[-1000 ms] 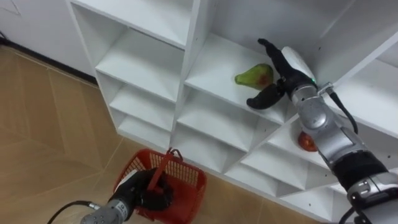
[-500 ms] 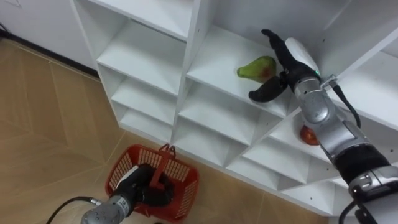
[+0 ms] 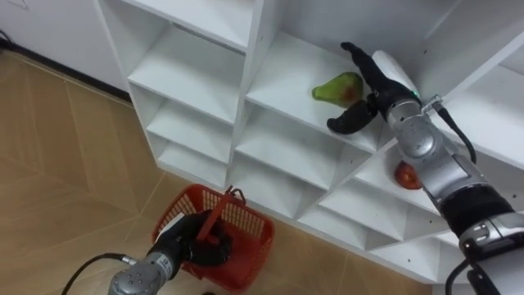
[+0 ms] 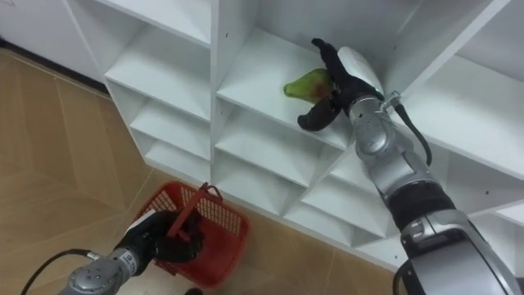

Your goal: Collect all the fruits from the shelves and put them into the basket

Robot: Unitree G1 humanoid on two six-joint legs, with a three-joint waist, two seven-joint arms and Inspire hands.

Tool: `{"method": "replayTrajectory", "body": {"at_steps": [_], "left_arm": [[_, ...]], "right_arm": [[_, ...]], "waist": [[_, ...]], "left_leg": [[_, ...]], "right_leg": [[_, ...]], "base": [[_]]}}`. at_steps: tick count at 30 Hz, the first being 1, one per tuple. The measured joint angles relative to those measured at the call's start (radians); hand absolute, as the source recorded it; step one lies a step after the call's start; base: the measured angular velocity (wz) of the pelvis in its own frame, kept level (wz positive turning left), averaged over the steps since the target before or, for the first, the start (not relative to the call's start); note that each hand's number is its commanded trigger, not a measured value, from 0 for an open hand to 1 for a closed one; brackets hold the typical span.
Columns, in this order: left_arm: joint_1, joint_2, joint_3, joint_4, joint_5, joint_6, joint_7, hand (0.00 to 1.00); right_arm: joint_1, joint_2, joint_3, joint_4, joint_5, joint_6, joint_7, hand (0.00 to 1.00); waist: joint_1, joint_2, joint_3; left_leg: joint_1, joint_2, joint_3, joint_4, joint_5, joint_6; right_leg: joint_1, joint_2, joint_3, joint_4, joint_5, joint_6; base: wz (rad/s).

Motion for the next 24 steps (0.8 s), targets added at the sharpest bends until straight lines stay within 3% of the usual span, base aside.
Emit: {"method": "replayTrajectory", "body": {"at_steps": [5,6,7,8,9,10,11,24], "left_arm": [[0.000,-0.001,0.000,0.000,0.000,0.001,0.000,1.00],[0.000,-0.001,0.000,0.000,0.000,0.002,0.000,1.00],[0.000,-0.001,0.000,0.000,0.000,0.002,0.000,1.00],[0.000,-0.001,0.000,0.000,0.000,0.002,0.000,1.00],[0.000,-0.001,0.000,0.000,0.000,0.002,0.000,1.00],[0.000,-0.001,0.000,0.000,0.000,0.002,0.000,1.00],[0.000,-0.002,0.000,0.000,0.000,0.002,0.000,1.00],[0.000,-0.001,-0.001,0.000,-0.001,0.003,-0.004,1.00]], "right_arm": [[0.000,0.000,0.000,0.011,0.001,0.001,0.017,0.00],[0.000,0.000,0.000,0.014,0.001,0.001,0.023,0.10],[0.000,0.000,0.000,0.016,0.001,0.002,0.026,0.44],[0.000,0.000,0.000,0.017,0.001,0.004,0.027,0.67],[0.000,0.000,0.000,0.018,0.001,0.008,0.032,0.80],[0.000,0.000,0.000,0.018,0.001,0.008,0.034,0.85],[0.000,0.000,0.000,0.019,0.001,0.009,0.034,1.00],[0.000,0.000,0.000,0.026,-0.003,0.029,0.023,1.00]], "waist": [[0.005,0.000,-0.0002],[0.007,0.000,-0.0003],[0.009,0.000,-0.0003],[0.010,0.000,-0.0004],[0.012,0.000,-0.0006],[0.014,0.000,-0.0009],[0.016,0.000,-0.0010],[0.023,0.000,-0.0017]], "left_leg": [[0.000,0.000,0.000,0.000,0.004,0.000],[0.000,0.000,0.000,0.000,0.005,0.000],[0.000,0.000,0.000,0.000,0.006,-0.001],[0.000,0.000,0.000,0.000,0.006,-0.001],[0.000,0.000,0.000,0.000,0.007,-0.001],[0.001,0.000,0.000,-0.001,0.009,-0.001],[0.001,0.000,0.000,-0.001,0.009,-0.002],[0.001,0.001,-0.002,-0.005,0.016,-0.003]], "right_leg": [[0.000,0.000,0.000,0.000,0.002,-0.003],[0.000,0.000,0.001,0.001,0.002,-0.004],[0.000,0.000,0.001,0.001,0.003,-0.004],[0.000,0.000,0.000,0.001,0.003,-0.005],[0.000,0.000,0.000,0.001,0.003,-0.006],[0.000,0.000,0.000,0.001,0.004,-0.006],[0.000,0.000,0.000,0.001,0.004,-0.007],[-0.003,0.001,-0.002,0.000,0.007,-0.010]], "base": [[0.00],[0.00],[0.00],[0.00],[0.00],[0.00],[0.00],[0.00]]}}
